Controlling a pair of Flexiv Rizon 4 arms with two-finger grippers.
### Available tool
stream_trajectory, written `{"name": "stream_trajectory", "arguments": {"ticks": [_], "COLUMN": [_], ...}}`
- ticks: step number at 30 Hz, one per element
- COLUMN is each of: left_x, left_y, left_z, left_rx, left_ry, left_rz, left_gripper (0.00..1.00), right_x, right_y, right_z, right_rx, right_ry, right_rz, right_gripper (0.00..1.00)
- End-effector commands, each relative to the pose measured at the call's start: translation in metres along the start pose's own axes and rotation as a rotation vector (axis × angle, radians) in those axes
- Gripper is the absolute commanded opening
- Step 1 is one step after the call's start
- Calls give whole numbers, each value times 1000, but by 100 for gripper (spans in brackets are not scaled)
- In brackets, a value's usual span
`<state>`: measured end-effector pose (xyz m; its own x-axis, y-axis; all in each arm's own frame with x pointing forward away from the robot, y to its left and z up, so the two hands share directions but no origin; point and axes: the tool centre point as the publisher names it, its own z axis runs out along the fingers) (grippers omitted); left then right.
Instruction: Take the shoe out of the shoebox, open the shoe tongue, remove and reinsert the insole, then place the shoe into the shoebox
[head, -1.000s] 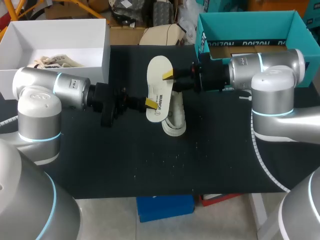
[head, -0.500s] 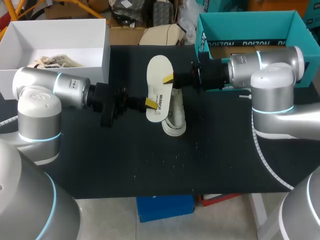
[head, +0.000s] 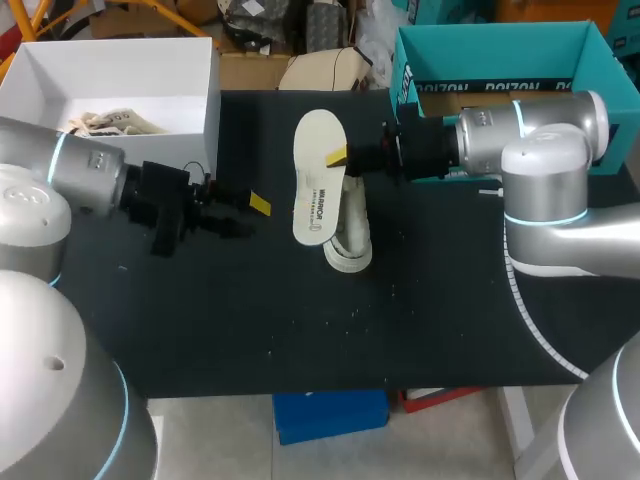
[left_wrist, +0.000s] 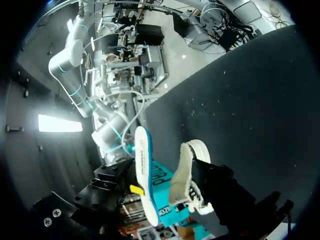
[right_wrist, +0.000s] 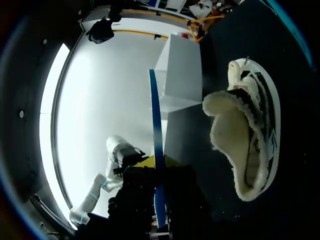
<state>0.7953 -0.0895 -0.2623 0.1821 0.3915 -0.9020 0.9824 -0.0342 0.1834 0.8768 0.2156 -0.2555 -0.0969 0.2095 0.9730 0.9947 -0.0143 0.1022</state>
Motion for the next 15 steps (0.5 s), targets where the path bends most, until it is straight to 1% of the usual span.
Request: {"name": "stream_trajectory", "arguments": {"ticks": [1,3,4,5,7,9,15], "left_x": [-24,-26,-28,-29,-33,-36,-49], "left_y": [-22,-19,-17,-15,-10,-5,11], "left_z": [-47,-46,-44,-40,-34,-26,-4], "left_rx": [-96,-106,-109,-103,-100,-95,-73], "left_ry": [442,583,628,646,641,664,621], "left_rz": [-28,-35,-30,-34,-37,-24,21], "left_gripper": [100,100,100,100,100,100,100], "right_x": [0,0,0,0,0,0,0], "right_y": [0,0,0,0,0,0,0], "right_z": [1,1,1,1,1,1,1], "right_rx": [-1,-1,-1,-1,-1,-1,-1], "right_ry": [-1,-1,-1,-1,-1,-1,-1], "right_rz": [0,0,0,0,0,0,0], "right_gripper": [0,0,0,0,0,0,0]}}
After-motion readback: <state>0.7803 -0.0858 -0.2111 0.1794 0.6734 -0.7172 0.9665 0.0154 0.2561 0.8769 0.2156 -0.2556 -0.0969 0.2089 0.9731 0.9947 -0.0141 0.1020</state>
